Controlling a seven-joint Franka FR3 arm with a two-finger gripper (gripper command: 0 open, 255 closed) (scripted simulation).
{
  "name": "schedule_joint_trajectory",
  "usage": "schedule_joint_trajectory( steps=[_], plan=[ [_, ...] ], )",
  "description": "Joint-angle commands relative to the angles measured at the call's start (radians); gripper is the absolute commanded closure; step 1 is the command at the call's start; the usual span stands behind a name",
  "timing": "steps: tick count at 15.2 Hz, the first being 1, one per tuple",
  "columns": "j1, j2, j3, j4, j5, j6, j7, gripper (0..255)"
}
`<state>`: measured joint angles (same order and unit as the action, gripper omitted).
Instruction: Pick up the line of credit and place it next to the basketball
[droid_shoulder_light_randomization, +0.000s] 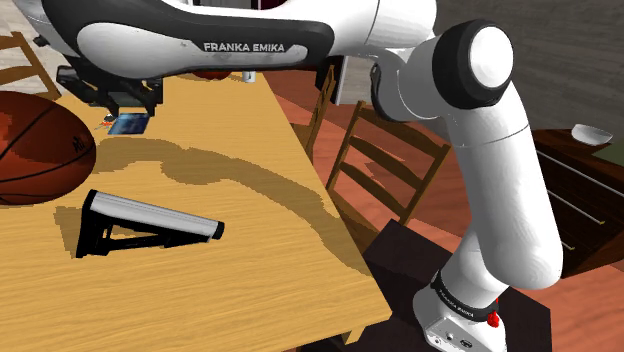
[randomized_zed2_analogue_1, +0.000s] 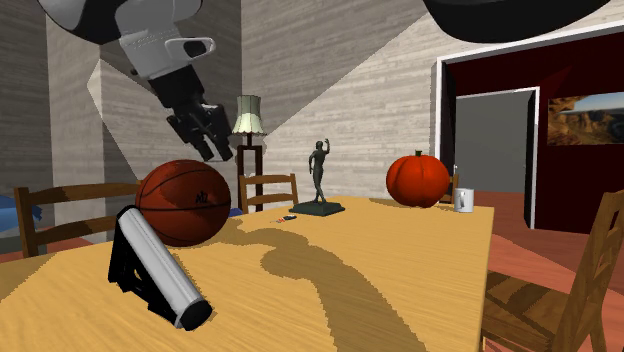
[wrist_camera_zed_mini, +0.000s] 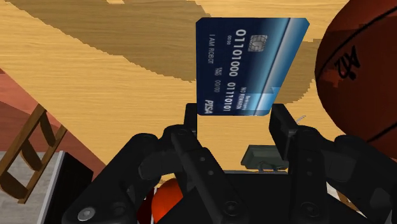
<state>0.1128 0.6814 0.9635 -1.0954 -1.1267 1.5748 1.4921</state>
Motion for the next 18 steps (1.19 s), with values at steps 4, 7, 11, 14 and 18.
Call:
schedule_joint_trajectory(
  steps=[4, 7, 11, 14, 18],
  plan=[
    [-0.032, -0.001, 0.002, -0.077, -0.001, 0.049, 0.043, 255],
    [-0.049, 0.0, 0.001, -0.119, -0.004, 0.077, 0.068, 255],
    [-0.066, 0.005, -0.002, -0.168, -0.011, 0.113, 0.099, 255],
    [-0.076, 0.011, -0.006, -0.201, -0.019, 0.138, 0.122, 255],
    [-0.085, 0.021, -0.013, -0.24, -0.031, 0.169, 0.151, 255]
  ],
)
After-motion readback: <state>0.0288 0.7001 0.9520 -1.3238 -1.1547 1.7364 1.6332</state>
